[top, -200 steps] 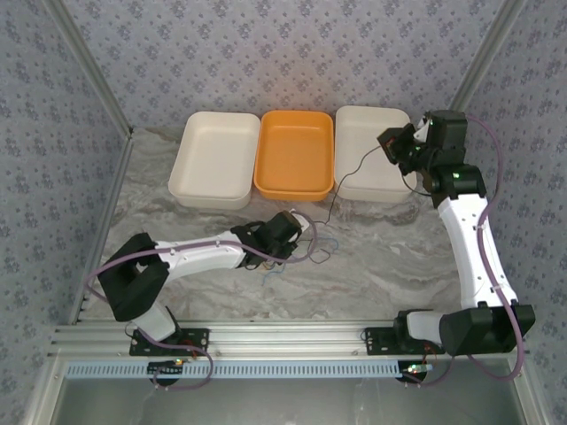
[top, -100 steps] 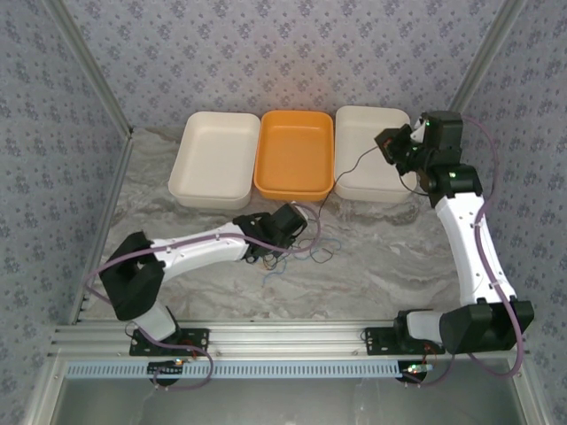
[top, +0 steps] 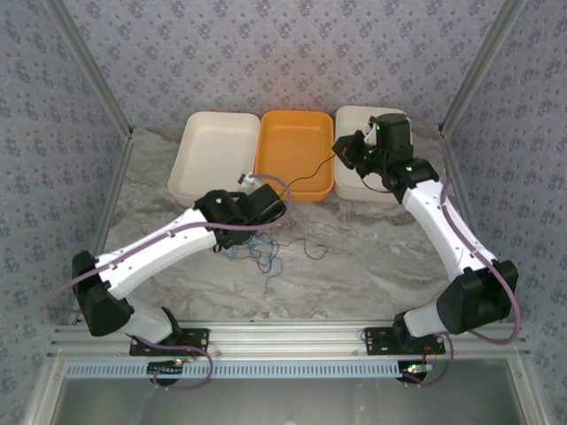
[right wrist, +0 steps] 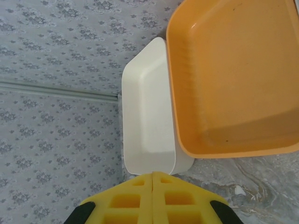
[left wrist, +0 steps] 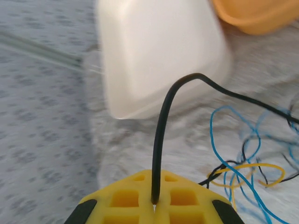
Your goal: Untangle the cables
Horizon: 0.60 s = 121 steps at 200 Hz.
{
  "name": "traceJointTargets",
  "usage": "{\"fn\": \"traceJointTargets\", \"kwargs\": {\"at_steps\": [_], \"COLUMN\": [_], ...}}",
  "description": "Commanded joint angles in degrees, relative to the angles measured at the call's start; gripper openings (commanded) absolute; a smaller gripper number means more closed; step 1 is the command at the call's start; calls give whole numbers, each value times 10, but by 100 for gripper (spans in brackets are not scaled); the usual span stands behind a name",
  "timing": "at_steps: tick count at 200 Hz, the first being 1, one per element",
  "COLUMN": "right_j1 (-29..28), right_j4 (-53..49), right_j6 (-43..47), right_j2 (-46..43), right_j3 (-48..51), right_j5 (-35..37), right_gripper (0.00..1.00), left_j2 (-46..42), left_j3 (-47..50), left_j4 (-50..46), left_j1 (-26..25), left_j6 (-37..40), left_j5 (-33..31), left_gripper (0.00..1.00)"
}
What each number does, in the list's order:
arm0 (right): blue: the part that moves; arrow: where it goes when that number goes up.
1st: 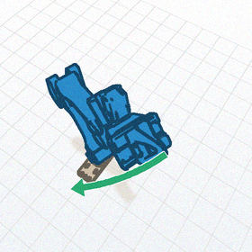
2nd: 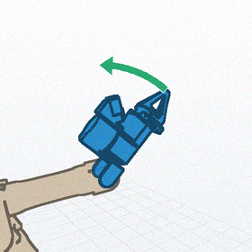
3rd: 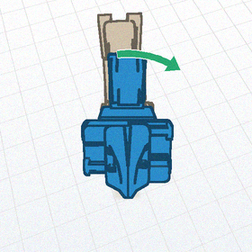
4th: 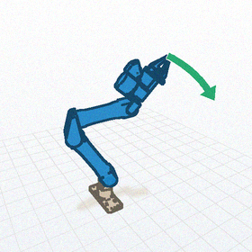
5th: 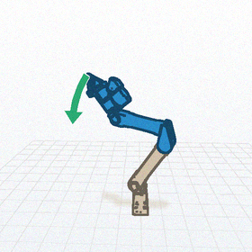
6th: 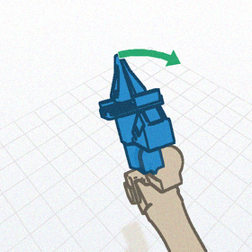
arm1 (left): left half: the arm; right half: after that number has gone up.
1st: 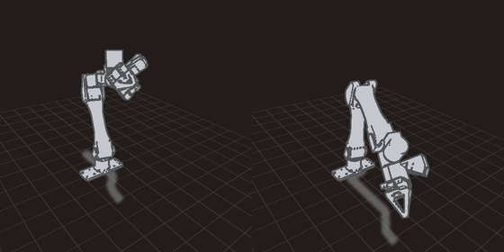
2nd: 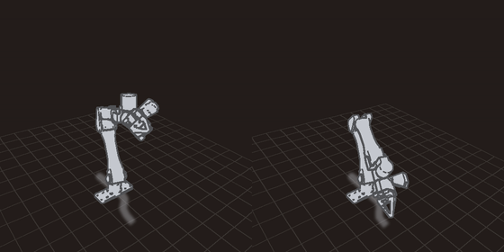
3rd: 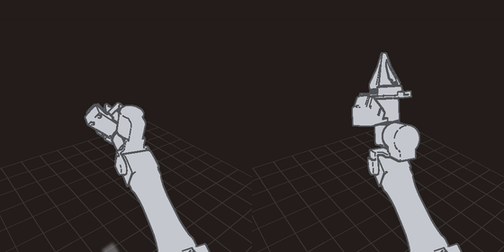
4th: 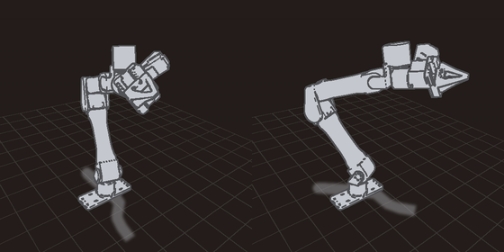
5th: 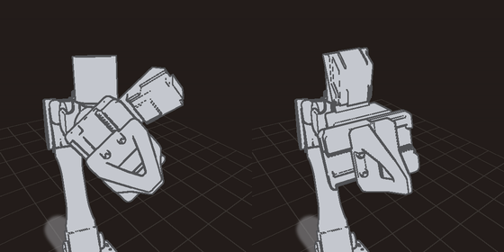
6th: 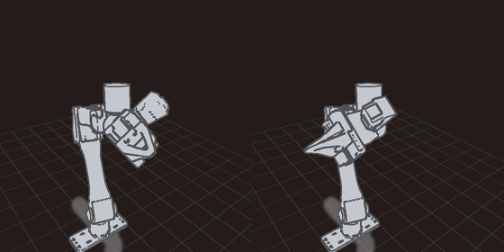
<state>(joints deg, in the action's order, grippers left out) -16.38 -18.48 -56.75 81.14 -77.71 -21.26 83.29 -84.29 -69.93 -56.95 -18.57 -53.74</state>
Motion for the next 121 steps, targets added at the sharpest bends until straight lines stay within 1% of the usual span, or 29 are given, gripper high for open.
{"fn": "traceJointTargets", "kwargs": {"at_steps": [1, 22, 54, 75, 90, 99, 107, 121], "right_j1": [0, 14, 64, 110, 140, 158, 173, 193], "right_j4": [25, 21, -17, -35, -40, -47, -58, -78], "right_j6": [1, 3, 16, 20, 21, 19, 20, 22], "right_j2": [-15, -41, -92, -130, -149, -155, -155, -150], "right_j3": [-7, -8, -16, -18, -29, -45, -64, -103], "right_j5": [14, 23, 45, 52, 53, 51, 49, 47], "right_gripper": [0, 0, 0, 0, 0, 0, 0, 0], "left_j2": [12, 27, 45, 69, 78, 76, 68, 45], "left_j3": [-66, -124, -188, -215, -204, -178, -146, -73], "left_j4": [-107, -101, -1, 0, -9, -2, 18, 78], "left_j1": [-24, -37, -49, -51, -51, -51, -49, -49], "left_j6": [-49, -18, 136, 173, 171, 161, 156, 152], "left_j5": [-167, -222, -267, -282, -258, -236, -208, -169], "left_gripper": [0, 0, 0, 0, 0, 0, 0, 0]}}
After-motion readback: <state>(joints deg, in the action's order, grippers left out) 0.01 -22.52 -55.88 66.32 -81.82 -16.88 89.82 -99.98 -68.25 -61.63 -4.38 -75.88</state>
